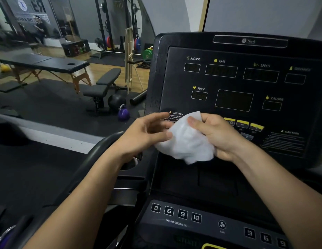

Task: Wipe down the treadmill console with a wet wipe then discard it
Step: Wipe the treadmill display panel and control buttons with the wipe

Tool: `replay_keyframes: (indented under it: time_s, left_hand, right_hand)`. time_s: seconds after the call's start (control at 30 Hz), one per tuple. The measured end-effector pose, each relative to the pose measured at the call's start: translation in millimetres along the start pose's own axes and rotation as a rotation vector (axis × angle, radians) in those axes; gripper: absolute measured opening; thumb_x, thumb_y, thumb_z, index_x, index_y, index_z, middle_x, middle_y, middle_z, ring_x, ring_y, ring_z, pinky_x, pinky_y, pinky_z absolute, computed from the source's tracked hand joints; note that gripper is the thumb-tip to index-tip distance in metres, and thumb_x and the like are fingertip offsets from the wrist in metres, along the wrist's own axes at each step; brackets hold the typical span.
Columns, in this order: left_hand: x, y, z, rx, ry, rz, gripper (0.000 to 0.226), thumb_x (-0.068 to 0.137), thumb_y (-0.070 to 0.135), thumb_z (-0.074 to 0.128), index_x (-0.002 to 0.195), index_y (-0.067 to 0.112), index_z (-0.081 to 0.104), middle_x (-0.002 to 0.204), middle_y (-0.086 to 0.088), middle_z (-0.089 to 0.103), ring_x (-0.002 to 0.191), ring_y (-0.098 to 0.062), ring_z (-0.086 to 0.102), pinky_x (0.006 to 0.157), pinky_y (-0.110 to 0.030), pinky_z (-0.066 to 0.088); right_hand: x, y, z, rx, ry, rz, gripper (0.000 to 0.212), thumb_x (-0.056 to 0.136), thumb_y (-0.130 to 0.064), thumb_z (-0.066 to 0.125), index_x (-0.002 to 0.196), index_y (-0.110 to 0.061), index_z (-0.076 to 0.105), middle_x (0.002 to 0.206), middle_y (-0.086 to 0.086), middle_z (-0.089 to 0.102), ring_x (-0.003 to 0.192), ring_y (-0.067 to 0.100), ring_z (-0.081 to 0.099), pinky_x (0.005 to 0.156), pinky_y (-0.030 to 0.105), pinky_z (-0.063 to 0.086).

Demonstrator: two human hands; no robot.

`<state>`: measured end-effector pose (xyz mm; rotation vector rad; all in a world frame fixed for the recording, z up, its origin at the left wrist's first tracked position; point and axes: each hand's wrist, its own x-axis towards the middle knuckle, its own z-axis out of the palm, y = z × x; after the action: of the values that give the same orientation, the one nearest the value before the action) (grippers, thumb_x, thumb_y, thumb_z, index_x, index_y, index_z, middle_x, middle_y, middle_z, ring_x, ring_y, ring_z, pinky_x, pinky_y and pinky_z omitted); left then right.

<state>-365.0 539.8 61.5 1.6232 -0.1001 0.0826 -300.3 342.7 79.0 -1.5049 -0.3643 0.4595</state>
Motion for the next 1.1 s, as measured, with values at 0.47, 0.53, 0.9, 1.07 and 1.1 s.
replay_keyframes:
  time_s: [0.47, 0.53, 0.9, 1.07, 1.1]
  left_hand:
    - [-2.5, 10.1, 12.7, 0.003, -0.019, -0.011, 0.016, 0.087, 0.009, 0.068, 0.100, -0.002, 0.069, 0.093, -0.012, 0.074, 0.082, -0.019, 0.070, 0.073, -0.026, 0.056]
    - [-4.9, 9.4, 7.2, 0.171, -0.035, -0.021, 0.027, 0.077, 0.016, 0.079, 0.101, 0.005, 0.071, 0.092, -0.010, 0.076, 0.085, -0.019, 0.072, 0.077, -0.027, 0.057]
    - [27.8, -18.8, -5.3, 0.791, 0.259, 0.192, 0.014, 0.081, 0.002, 0.066, 0.088, 0.015, 0.066, 0.077, 0.002, 0.064, 0.065, -0.005, 0.058, 0.064, -0.021, 0.047]
    - [30.9, -51.4, 8.7, 1.379, 0.385, 0.593, 0.009, 0.076, 0.006, 0.061, 0.083, 0.010, 0.063, 0.095, -0.011, 0.057, 0.074, -0.030, 0.048, 0.061, -0.037, 0.035]
    - [28.3, -55.4, 8.3, 1.472, 0.397, 0.655, 0.009, 0.077, 0.008, 0.058, 0.082, 0.009, 0.066, 0.095, -0.012, 0.059, 0.079, -0.029, 0.045, 0.065, -0.039, 0.033]
  right_hand:
    - [-20.6, 23.8, 23.6, -0.723, 0.071, -0.374, 0.045, 0.073, -0.024, 0.079, 0.112, -0.032, 0.059, 0.100, -0.015, 0.065, 0.087, 0.004, 0.062, 0.072, 0.019, 0.049]
    - [-17.9, 28.2, 23.1, -0.698, 0.131, -0.361, 0.034, 0.082, -0.010, 0.066, 0.109, -0.032, 0.063, 0.096, -0.014, 0.067, 0.086, 0.004, 0.062, 0.071, 0.019, 0.049]
    - [14.3, 22.1, 5.2, -0.813, 0.331, -0.241, 0.016, 0.083, -0.026, 0.071, 0.082, -0.025, 0.055, 0.070, -0.001, 0.064, 0.067, 0.015, 0.062, 0.054, 0.027, 0.040]
    - [26.5, 40.3, 13.8, -1.471, 0.483, -0.497, 0.028, 0.073, -0.017, 0.072, 0.090, -0.017, 0.050, 0.091, 0.006, 0.050, 0.084, 0.030, 0.052, 0.060, 0.037, 0.040]
    - [25.7, 42.0, 14.1, -1.526, 0.479, -0.626, 0.024, 0.071, -0.010, 0.070, 0.088, -0.014, 0.052, 0.090, 0.009, 0.050, 0.081, 0.031, 0.050, 0.060, 0.039, 0.040]
